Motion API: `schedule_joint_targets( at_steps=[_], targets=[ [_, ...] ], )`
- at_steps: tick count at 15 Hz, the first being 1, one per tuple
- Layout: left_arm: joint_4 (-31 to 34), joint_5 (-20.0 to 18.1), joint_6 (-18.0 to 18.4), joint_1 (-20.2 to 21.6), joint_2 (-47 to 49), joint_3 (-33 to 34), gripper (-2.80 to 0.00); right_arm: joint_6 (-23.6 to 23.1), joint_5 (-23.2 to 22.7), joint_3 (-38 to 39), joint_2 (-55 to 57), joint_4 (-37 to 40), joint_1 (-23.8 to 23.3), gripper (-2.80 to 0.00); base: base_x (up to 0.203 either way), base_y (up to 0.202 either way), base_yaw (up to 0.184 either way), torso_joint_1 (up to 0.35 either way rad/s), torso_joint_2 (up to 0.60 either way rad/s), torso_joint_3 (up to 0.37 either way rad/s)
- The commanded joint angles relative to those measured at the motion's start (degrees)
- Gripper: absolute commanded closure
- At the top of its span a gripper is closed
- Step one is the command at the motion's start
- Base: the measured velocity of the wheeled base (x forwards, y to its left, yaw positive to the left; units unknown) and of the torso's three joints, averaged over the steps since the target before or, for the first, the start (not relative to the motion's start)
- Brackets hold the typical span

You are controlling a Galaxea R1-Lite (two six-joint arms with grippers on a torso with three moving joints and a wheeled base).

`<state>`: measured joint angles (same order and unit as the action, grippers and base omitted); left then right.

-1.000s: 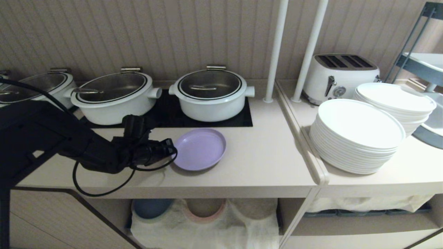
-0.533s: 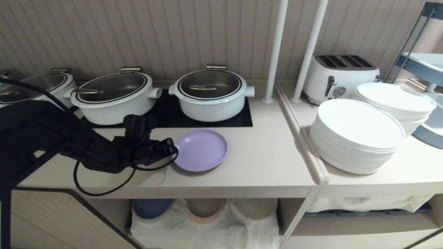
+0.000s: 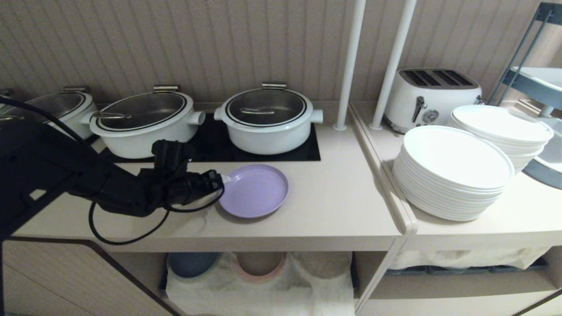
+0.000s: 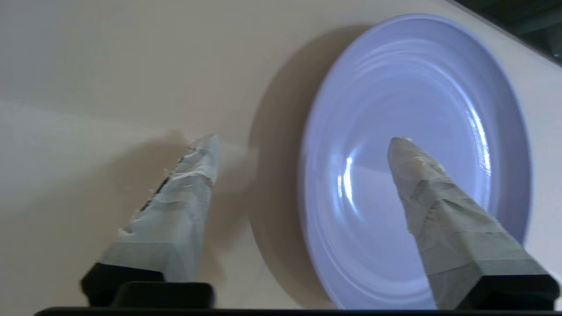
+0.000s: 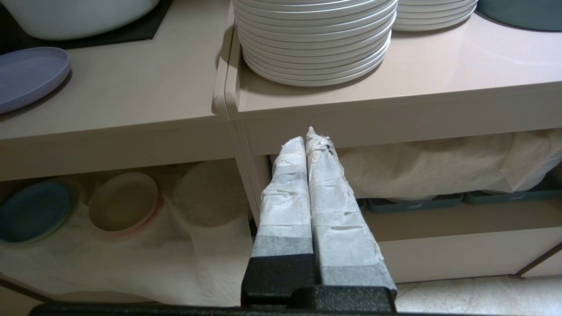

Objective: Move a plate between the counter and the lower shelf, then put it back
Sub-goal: Put the plate

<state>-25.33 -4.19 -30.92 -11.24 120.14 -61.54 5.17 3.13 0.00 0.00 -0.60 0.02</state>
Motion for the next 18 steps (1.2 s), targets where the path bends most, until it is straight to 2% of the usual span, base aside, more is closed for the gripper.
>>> schedule_joint_targets(
  at_steps=[1, 7, 12, 13, 14, 18],
  targets=[
    [-0.16, -0.03, -0.2, -0.01, -2.57, 0.43, -2.8, 0.02, 0.03, 0.0, 0.0, -0.02, 0.06, 0.0, 0.0, 0.0, 0.0, 0.0, 0.0, 0.0],
    [-0.16, 0.72, -0.11, -0.01, -8.76, 5.09, -2.8, 0.02, 0.03, 0.0, 0.0, -0.02, 0.04, 0.0, 0.0, 0.0, 0.0, 0.0, 0.0, 0.0],
    [-0.17, 0.74, -0.02, -0.17, -17.59, 14.73, -2.8, 0.02, 0.03, 0.0, 0.0, -0.02, 0.04, 0.0, 0.0, 0.0, 0.0, 0.0, 0.0, 0.0],
    [-0.19, 0.75, -0.02, -0.18, -19.39, 16.59, -1.2, 0.02, 0.03, 0.0, 0.0, -0.02, -0.02, 0.0, 0.0, 0.0, 0.0, 0.0, 0.0, 0.0],
    [-0.21, 0.76, -0.02, -0.18, -21.36, 18.7, 0.0, 0.02, 0.03, 0.0, 0.0, -0.02, -0.02, 0.0, 0.0, 0.0, 0.0, 0.0, 0.0, 0.0],
    [-0.16, 0.77, 0.04, -0.19, -29.39, 25.92, 0.0, 0.02, 0.03, 0.0, 0.0, -0.02, 0.06, 0.0, 0.0, 0.0, 0.0, 0.0, 0.0, 0.0]
  ],
)
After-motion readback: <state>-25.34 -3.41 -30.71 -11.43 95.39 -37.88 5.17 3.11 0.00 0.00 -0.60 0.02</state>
